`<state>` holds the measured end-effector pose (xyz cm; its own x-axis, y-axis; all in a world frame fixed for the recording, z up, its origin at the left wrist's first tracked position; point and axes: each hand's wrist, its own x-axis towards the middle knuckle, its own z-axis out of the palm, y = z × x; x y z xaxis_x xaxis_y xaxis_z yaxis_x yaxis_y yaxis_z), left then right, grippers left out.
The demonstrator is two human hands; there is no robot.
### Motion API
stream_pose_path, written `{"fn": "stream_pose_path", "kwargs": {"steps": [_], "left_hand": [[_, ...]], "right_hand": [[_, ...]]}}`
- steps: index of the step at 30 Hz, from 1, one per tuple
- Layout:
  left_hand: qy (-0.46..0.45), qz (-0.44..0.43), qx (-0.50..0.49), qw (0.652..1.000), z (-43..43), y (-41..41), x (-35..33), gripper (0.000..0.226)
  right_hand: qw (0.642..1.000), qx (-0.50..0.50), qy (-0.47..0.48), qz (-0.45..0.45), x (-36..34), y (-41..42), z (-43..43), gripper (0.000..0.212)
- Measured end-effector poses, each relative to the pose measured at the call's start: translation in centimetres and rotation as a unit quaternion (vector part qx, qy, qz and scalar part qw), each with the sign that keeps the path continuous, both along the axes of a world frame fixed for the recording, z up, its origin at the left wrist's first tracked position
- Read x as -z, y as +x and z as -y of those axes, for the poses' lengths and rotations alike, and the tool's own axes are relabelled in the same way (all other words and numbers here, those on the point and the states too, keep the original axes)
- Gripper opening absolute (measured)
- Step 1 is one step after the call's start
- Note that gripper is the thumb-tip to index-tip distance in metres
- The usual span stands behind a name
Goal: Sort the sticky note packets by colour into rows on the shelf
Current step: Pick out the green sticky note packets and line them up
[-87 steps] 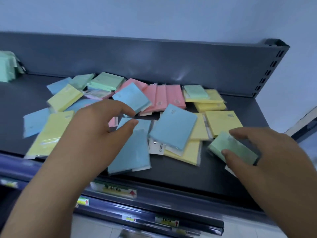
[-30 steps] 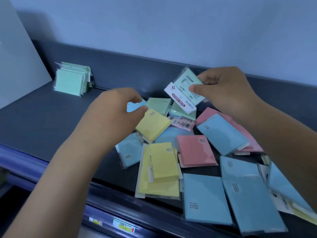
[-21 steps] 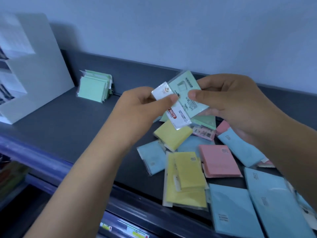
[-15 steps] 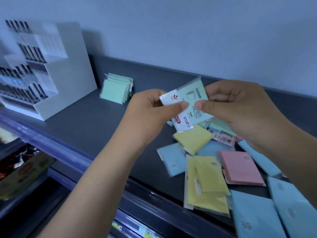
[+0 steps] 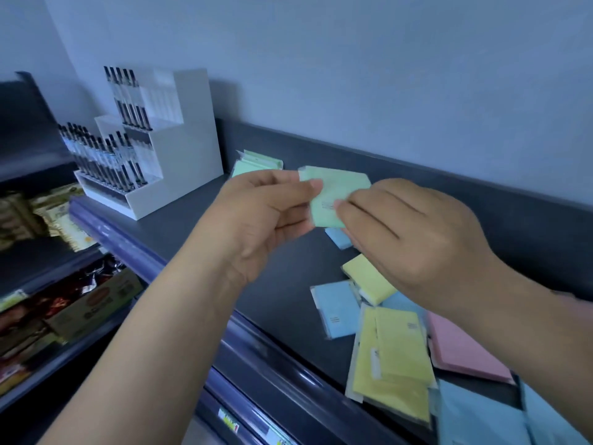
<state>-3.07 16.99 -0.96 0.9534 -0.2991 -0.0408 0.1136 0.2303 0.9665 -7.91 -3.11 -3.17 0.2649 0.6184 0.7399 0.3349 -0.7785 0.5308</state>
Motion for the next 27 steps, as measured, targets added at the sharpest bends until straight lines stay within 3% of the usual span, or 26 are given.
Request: {"fn": "stream_pose_path", "kwargs": {"steps": [4,7,8,11,13,15,23,27], "left_hand": [[0.031,0.025,-0.027,0.999,-0.7,1.2,1.1,0.02],[0.051,0.037,-0.039,0.997,-1.7,2.6,1.8,0.014],[0.055,0.038,-0.043,0.997,-2.1,3.3,2.1,0.014],[0.063,0.046,-0.051,0.996,-3.5,5.9,3.0,0.016],[0.07,0.057,-0.037,0.995,-4.5,7.8,3.7,0.017],[0.07,0.063,-0.021,0.995,-5.6,10.0,4.2,0.016],[0.108,0.07,0.003,0.992,-11.3,21.5,6.3,0.013],[0.152,0.064,-0.051,0.985,-11.3,25.8,7.4,0.015]], "right_hand": [[0.996,-0.007,0.027,-0.084,1.3,0.4,-0.6,0.015],[0.955,0.016,0.205,-0.212,1.6,1.1,-1.3,0.026],[0.919,0.033,0.291,-0.264,1.3,1.5,-1.8,0.031],[0.765,0.049,0.508,-0.393,0.5,3.6,-3.6,0.038],[0.681,0.02,0.576,-0.452,0.2,5.6,-4.9,0.025],[0.633,0.012,0.614,-0.471,0.5,7.8,-6.4,0.015],[0.593,0.068,0.679,-0.427,2.5,18.3,-13.3,0.007],[0.626,0.114,0.664,-0.393,3.5,22.3,-15.3,0.006]]}}
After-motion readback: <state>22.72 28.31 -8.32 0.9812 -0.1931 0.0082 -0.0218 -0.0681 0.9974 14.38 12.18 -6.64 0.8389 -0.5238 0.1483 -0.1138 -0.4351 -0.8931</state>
